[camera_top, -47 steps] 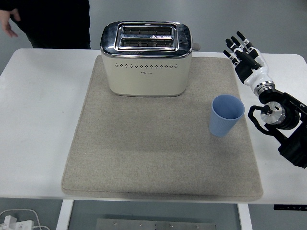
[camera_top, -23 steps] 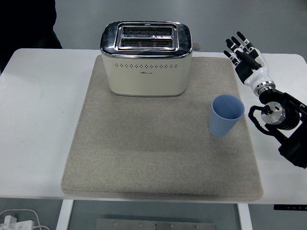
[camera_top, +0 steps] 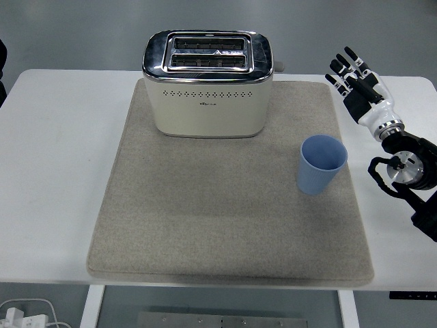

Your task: Put the water cup in front of the bread machine

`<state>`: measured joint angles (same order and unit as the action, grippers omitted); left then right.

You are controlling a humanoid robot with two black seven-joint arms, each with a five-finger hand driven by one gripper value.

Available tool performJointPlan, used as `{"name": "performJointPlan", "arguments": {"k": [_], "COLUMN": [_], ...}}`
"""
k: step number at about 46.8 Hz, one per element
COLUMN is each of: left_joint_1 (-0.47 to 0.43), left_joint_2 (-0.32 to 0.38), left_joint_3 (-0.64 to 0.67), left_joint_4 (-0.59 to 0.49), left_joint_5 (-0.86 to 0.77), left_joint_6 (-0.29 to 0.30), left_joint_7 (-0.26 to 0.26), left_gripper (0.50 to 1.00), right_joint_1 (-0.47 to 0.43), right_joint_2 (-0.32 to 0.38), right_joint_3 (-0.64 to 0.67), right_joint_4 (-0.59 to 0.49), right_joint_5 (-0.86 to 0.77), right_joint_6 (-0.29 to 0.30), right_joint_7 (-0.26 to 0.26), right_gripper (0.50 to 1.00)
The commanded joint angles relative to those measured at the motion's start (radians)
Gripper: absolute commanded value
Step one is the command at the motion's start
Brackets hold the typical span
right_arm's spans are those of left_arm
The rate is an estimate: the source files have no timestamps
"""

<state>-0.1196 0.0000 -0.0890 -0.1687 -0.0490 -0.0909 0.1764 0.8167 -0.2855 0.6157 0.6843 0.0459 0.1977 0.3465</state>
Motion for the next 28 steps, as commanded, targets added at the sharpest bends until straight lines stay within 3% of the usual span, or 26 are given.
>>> {"name": "performJointPlan", "arguments": {"k": [1, 10, 24, 28], "left_joint_1": [0.0, 0.0, 0.0, 0.0], "left_joint_2": [0.0, 0.0, 0.0, 0.0], "left_joint_3": [0.0, 0.0, 0.0, 0.0], "left_joint_4": [0.003, 0.003, -0.003, -0.003], "left_joint_5": [0.0, 0.0, 0.0, 0.0], "left_joint_6": [-0.001, -0.001, -0.001, -0.001], "left_joint_7": [0.0, 0.0, 0.0, 0.0], "left_gripper": [1.0, 1.0, 1.0, 1.0], "right_joint_1": [-0.002, -0.011, -0.073, -0.087], "right_joint_2": [-0.046, -0.19, -0.259, -0.268], "right_joint_3": [-0.007, -0.048, -0.057, -0.056], "right_joint_4": [0.014, 0.138, 0.231, 0.245], "right_joint_5": [-0.007, -0.024, -0.168, -0.225], "right_joint_6": [0.034, 0.065, 0.083, 0.095], "right_joint_7": [0.0, 0.0, 0.011, 0.035], "right_gripper": [0.928, 0.93, 0.93, 0.93]}}
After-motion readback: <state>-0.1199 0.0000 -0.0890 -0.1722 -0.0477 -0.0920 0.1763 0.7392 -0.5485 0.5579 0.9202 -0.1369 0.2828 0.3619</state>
